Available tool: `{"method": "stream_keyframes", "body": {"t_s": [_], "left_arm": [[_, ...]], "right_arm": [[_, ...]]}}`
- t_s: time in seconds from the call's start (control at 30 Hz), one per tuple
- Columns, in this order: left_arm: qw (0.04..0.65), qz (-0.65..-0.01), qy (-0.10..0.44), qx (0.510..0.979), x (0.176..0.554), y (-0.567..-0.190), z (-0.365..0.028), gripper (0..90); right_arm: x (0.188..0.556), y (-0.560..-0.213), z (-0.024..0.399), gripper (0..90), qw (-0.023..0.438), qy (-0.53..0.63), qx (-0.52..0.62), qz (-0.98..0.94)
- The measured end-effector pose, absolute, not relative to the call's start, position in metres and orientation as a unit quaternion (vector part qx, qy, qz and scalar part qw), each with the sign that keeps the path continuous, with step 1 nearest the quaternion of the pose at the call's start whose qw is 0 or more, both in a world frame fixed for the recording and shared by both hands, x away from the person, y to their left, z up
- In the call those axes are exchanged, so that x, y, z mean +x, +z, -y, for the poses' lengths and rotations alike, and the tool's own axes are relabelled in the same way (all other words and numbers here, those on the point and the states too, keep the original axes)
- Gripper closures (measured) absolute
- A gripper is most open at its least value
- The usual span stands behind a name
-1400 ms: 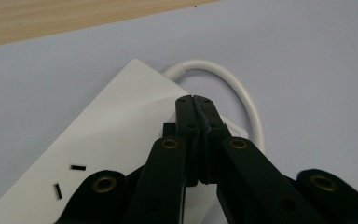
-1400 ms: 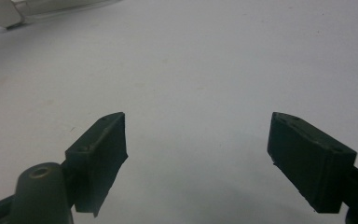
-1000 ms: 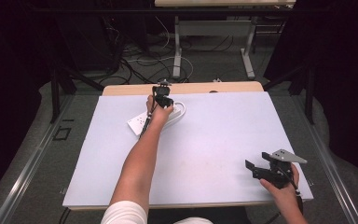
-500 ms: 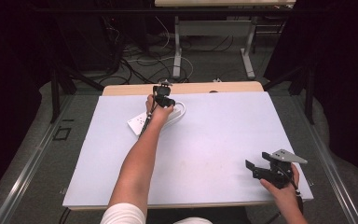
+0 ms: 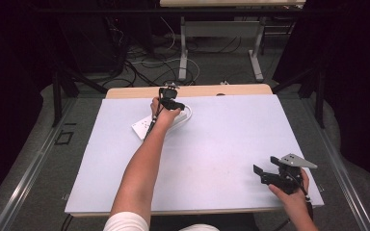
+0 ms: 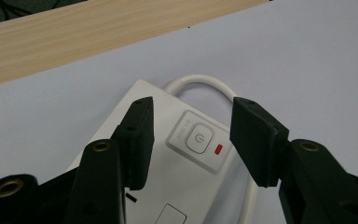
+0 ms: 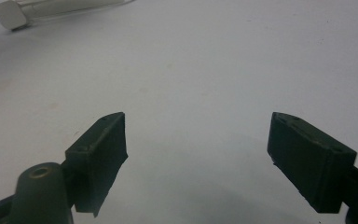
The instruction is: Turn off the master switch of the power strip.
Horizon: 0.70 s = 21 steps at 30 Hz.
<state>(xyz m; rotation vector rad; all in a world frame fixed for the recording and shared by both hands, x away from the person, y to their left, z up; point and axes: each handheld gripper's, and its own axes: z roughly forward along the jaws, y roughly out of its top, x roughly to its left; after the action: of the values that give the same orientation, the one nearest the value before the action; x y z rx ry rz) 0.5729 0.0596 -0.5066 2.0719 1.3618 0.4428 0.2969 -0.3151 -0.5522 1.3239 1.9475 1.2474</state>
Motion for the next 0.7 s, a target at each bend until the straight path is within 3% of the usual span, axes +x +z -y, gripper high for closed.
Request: {"method": "stream_keyframes", "body": {"t_s": [0.27, 0.53, 0.7], "left_arm": [[0.319, -0.501, 0.174, 0.786, 0.572, -0.506, -0.06, 37.6], [0.286, -0.486, 0.196, 0.802, 0.569, -0.501, -0.063, 29.6], [0.292, -0.505, 0.175, 0.793, 0.568, -0.501, -0.069, 31.0]], "right_arm": [[0.297, -0.552, 0.316, 19.3, 0.232, 0.45, 0.485, -0.713], [0.297, -0.552, 0.316, 19.3, 0.236, 0.455, 0.488, -0.706], [0.298, -0.553, 0.315, 19.3, 0.232, 0.453, 0.487, -0.71]]}}
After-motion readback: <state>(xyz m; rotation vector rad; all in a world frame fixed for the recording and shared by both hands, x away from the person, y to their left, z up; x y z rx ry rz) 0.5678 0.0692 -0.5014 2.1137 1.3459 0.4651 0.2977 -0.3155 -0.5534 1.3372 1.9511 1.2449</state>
